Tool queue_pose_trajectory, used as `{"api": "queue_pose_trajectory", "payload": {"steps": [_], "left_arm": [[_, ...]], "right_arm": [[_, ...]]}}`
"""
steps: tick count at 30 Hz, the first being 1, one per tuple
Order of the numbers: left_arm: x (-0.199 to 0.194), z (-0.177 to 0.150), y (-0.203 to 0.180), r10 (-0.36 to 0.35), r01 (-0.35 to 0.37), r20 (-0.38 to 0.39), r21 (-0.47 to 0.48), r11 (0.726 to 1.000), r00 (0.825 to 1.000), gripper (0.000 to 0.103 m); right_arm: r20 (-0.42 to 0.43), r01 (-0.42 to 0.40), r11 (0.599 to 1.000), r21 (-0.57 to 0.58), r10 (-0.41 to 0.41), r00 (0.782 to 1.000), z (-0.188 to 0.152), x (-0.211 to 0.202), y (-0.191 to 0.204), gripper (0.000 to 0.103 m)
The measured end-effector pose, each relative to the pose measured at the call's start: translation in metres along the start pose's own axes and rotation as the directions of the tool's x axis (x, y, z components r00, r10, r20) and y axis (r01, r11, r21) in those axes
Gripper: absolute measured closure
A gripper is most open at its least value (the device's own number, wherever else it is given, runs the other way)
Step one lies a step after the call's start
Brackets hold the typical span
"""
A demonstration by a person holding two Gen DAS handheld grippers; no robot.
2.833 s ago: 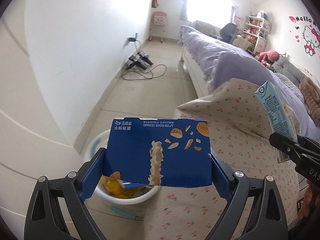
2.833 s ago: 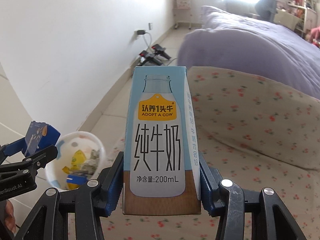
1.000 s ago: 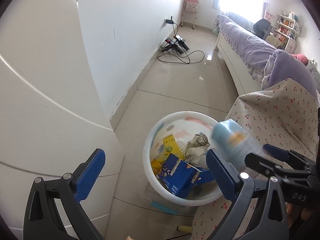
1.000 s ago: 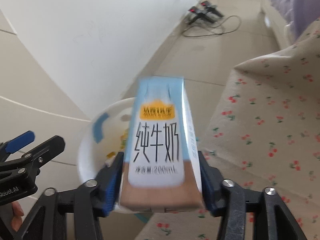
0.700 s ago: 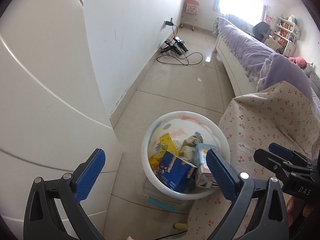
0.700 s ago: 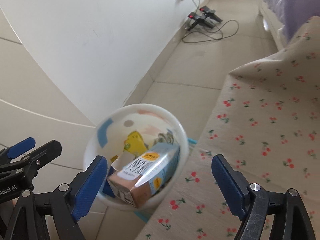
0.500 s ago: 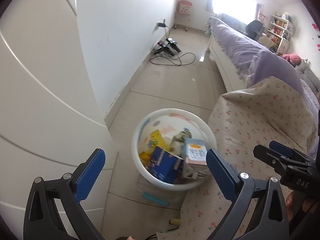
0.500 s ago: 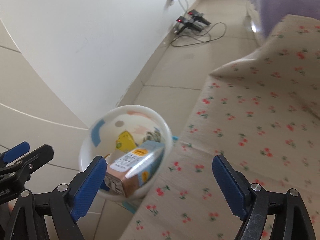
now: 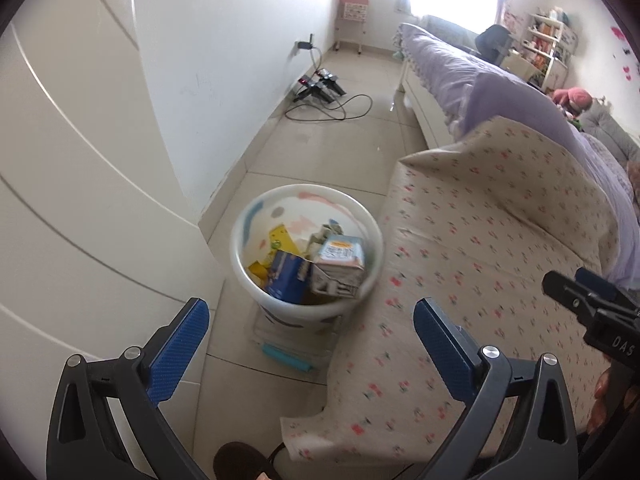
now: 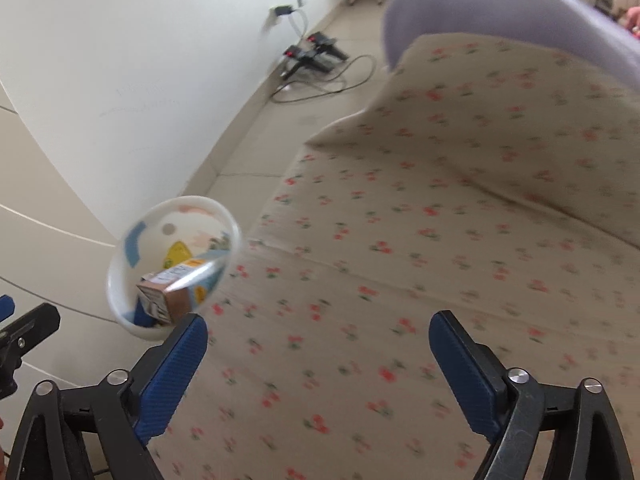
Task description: Collect trash
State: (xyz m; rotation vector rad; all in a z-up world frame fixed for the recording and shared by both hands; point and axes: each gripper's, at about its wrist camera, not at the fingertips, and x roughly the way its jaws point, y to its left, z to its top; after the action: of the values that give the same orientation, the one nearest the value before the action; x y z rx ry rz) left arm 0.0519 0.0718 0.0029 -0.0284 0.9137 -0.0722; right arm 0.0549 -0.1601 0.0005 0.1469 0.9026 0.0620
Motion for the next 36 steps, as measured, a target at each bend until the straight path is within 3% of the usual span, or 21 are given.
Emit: {"api": "queue_pose_trajectory", "payload": {"steps": [8,18,25,36], "left_arm": [[-0.036,-0.030,-0.035,0.023,-0.027,0.066,0.058,0.998,0.998,0.000],[-0.053,-0.058,-0.052,0.024,-0.030,0.092,0.073,0.997,0.996,0.000],[-0.055,-0.066,-0.050,0.032,-0.039,0.110,0.062,0.997,0.993,0.000],[-0.052,-0.065,-0.050,0.011,-0.015,0.099,0.043,0.999,0.995,0.000]], "right_arm": [[0.086,0.060,0.998,0.032,-0.063,0.994,-0.035,-0.053,-0.021,0.006],[0.128,0.136,0.990,0.035,-0.139,0.982,-0.077,-0.075,-0.030,0.005],[0.158,0.159,0.987,-0.003,-0.157,0.975,-0.082,-0.078,-0.029,0.005],[0.149,0.130,0.992,-0.001,-0.128,0.981,-0.079,-0.073,-0.026,0.005]]}}
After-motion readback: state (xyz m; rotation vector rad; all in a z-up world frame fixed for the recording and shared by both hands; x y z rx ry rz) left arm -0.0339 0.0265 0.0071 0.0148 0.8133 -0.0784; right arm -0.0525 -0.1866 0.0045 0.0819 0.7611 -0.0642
